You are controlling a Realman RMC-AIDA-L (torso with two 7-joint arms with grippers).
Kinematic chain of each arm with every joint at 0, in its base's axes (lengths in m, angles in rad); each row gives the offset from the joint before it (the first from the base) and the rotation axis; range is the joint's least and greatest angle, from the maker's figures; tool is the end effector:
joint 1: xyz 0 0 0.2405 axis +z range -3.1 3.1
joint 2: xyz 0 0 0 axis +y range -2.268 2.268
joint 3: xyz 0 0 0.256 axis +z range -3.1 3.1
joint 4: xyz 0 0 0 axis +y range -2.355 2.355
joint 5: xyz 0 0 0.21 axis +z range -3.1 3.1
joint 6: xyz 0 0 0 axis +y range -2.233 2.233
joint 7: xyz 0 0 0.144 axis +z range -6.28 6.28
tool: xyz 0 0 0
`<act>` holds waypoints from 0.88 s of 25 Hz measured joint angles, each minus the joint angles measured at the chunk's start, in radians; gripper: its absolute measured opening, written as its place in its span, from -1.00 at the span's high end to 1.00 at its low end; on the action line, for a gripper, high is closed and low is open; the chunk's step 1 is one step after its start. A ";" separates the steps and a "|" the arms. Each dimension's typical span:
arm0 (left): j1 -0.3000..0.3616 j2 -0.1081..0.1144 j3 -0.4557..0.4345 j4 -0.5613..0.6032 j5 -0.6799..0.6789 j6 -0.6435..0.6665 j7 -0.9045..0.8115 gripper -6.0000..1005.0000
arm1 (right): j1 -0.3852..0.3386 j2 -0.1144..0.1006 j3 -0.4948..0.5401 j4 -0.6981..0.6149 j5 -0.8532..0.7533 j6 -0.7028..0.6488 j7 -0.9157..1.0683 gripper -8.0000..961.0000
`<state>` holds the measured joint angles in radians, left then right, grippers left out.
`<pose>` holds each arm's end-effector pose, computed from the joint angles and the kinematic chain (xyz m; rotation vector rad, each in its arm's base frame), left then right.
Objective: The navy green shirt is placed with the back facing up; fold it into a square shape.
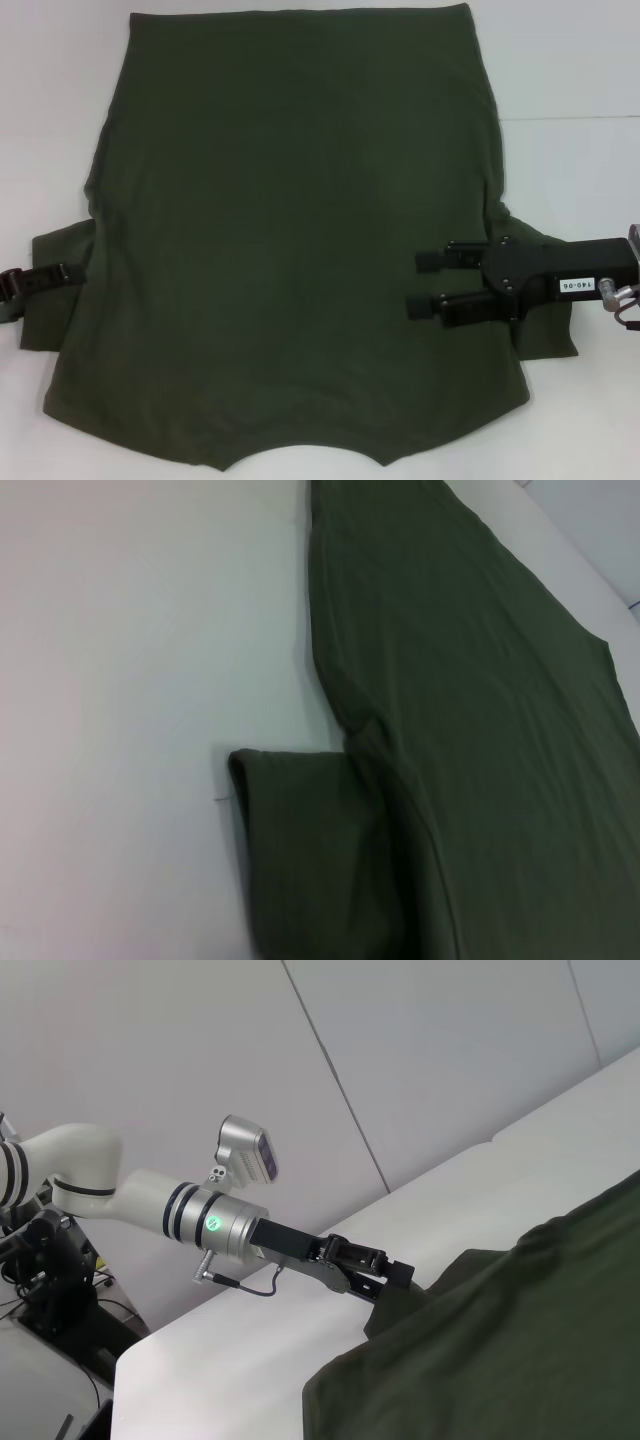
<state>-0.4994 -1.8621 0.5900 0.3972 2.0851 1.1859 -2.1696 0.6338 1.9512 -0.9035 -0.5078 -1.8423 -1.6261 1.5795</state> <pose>-0.3765 0.3417 0.0609 -1.8678 -1.8125 -0.5836 0.2363 0.3429 0.0090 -2.9029 0.8204 0.7542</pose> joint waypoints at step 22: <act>-0.006 -0.008 0.005 0.000 0.016 -0.019 -0.002 0.02 | 0.001 0.001 -0.001 0.002 -0.002 0.001 -0.002 -0.91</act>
<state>-0.5053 -1.8698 0.5954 0.3973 2.1013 1.1669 -2.1715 0.6351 1.9527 -0.9042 -0.5062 -1.8439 -1.6256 1.5771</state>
